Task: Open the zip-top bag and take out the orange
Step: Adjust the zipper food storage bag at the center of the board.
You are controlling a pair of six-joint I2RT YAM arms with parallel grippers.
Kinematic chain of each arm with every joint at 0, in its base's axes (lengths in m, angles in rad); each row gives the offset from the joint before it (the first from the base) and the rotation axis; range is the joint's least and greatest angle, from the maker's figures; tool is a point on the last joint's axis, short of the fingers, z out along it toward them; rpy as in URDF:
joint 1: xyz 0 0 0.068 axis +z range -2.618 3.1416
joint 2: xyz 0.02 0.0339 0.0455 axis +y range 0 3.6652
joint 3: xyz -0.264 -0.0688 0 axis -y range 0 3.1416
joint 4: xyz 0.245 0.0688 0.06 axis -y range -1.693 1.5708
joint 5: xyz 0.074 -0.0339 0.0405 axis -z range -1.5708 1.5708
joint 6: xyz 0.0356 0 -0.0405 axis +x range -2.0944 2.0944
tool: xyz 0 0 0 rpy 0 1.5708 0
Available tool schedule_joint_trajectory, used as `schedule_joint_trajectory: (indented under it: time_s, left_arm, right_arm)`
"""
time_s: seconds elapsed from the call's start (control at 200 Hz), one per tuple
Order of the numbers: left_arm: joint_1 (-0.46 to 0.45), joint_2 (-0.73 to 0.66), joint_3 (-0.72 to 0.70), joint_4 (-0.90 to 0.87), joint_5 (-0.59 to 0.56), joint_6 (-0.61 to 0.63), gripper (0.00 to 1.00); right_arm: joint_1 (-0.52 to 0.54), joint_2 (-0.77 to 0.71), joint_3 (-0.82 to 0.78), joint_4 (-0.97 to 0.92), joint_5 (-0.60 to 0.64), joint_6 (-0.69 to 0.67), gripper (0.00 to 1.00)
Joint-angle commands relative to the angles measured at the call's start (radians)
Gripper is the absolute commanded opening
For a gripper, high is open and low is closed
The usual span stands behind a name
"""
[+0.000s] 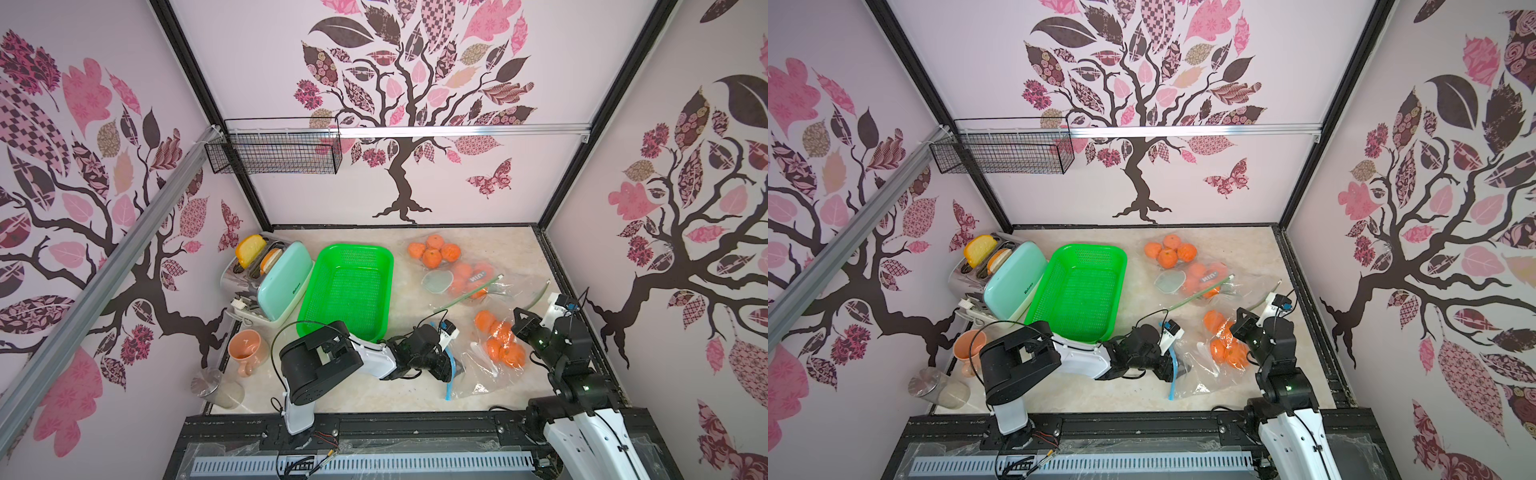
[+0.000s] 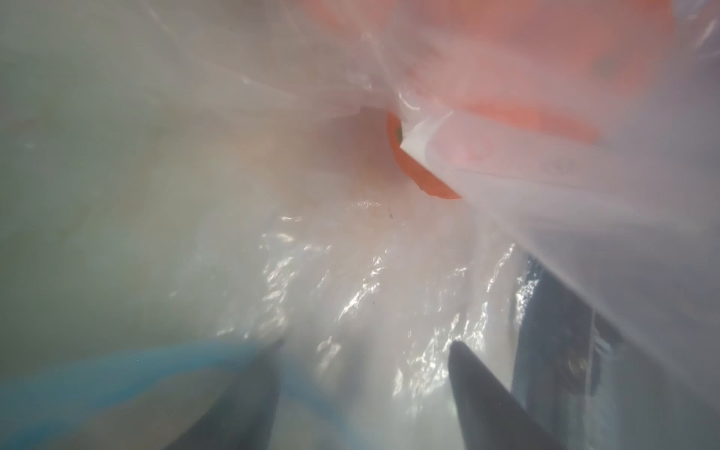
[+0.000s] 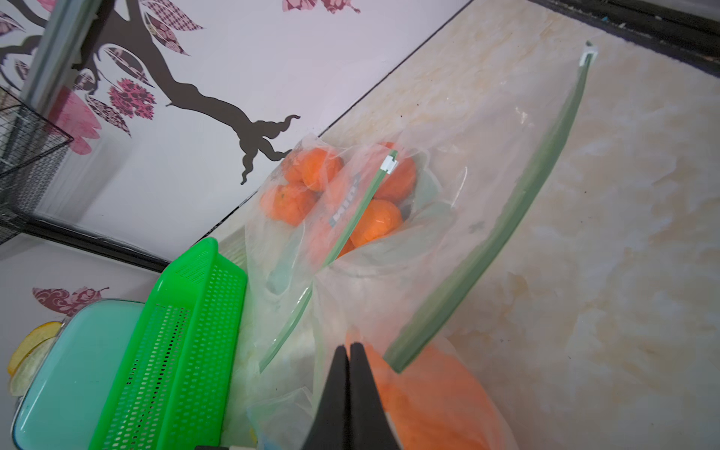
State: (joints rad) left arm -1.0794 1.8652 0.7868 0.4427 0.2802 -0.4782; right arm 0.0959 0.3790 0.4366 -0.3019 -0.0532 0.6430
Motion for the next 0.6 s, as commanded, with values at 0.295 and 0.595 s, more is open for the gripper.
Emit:
schedule_joint_trajectory:
  time_s: [0.295, 0.595]
  left_arm:
    - [0.007, 0.015, -0.029, -0.118, -0.072, -0.011, 0.75]
    - [0.004, 0.008, -0.043, -0.093, -0.059, -0.002, 0.78]
  right_arm:
    - [0.004, -0.057, 0.118, 0.031, 0.025, -0.116, 0.0]
    - [0.018, -0.022, 0.18, -0.003, 0.095, -0.149, 0.0]
